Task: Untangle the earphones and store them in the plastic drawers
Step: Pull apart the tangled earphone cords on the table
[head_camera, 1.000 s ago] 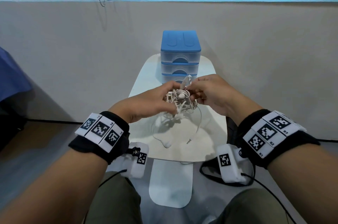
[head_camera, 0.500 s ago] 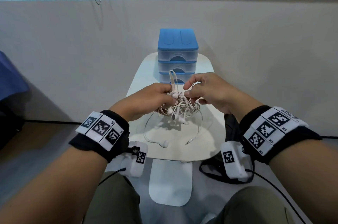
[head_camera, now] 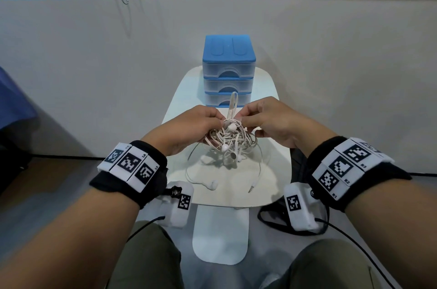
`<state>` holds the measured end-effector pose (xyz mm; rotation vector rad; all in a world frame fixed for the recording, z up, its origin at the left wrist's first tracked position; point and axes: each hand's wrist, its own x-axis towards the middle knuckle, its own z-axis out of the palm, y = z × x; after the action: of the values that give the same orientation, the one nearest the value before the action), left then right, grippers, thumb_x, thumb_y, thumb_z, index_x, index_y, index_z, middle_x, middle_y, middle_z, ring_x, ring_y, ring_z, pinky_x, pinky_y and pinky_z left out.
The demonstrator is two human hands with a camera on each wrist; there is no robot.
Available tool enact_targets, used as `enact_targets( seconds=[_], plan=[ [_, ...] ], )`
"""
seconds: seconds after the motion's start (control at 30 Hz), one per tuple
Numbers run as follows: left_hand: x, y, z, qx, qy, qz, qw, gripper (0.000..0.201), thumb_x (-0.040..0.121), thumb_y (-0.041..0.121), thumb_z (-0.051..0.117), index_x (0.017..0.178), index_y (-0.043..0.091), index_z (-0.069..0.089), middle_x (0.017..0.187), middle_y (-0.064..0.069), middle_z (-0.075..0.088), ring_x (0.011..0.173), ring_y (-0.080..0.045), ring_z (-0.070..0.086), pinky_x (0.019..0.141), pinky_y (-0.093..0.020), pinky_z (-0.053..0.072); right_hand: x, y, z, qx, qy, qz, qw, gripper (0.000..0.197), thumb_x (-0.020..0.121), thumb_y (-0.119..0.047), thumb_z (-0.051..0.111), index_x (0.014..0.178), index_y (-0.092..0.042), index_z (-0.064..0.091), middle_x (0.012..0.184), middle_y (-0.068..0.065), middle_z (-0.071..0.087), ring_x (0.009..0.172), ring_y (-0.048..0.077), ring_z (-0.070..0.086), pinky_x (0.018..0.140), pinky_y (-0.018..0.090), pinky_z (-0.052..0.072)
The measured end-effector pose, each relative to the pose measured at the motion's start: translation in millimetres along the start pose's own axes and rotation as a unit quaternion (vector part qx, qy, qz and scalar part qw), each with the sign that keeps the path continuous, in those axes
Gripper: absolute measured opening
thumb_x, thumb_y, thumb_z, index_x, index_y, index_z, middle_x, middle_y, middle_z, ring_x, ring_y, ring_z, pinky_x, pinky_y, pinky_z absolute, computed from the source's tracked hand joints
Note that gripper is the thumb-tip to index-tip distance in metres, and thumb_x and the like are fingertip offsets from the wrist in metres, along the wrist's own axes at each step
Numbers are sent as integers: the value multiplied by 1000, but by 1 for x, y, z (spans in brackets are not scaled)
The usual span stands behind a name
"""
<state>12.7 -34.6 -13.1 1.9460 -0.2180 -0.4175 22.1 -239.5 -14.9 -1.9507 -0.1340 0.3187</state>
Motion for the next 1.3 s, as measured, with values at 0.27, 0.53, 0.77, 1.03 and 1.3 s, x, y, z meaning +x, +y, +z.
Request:
enact_targets(
  seconds=[0.27, 0.53, 0.77, 1.03, 1.3],
  plan=[
    [1, -3, 2, -3, 36, -18, 999, 14, 104, 8, 54, 98, 6, 66, 78, -7, 65, 63, -15, 58, 64, -27, 46, 2, 3, -4, 48, -4, 7, 999, 18, 96, 4, 61, 106, -7, 71, 75, -3, 66, 67, 10, 59, 63, 22, 45],
    [-4, 0, 3, -48, -12, -15, 999, 13, 94, 3, 67, 106, 0, 66, 92, -12, 68, 81, -21, 64, 79, -31, 55, 0, 7, -6, 43, 8, -21, 999, 22, 91, 2, 69, 103, -17, 68, 77, -4, 71, 72, 8, 61, 71, 28, 41],
    [1, -7, 5, -8, 7, -8, 1000, 29, 103, 21, 63, 114, -7, 64, 84, -4, 70, 73, -14, 62, 67, -23, 53, -2, 10, -6, 88, -63, -1, 994, 26, 96, 7, 59, 101, -18, 57, 79, 2, 65, 73, 15, 60, 71, 29, 46],
    [-5, -1, 4, -48, -22, -15, 999, 18, 92, 10, 69, 108, 3, 68, 96, -11, 68, 80, -17, 61, 70, -26, 51, -1, 11, -1, 93, -59, -11, 994, 29, 95, 10, 58, 105, -17, 58, 80, 5, 69, 74, 20, 59, 69, 31, 44],
    [-3, -8, 11, 9, -2, 24, 1000, 23, 94, 22, 75, 109, 8, 66, 90, 2, 71, 71, -10, 64, 62, -19, 50, -1, 14, 3, 112, -9, -30, 993, 30, 89, 14, 66, 107, -9, 58, 80, 11, 66, 72, 21, 63, 69, 30, 53]
  ],
)
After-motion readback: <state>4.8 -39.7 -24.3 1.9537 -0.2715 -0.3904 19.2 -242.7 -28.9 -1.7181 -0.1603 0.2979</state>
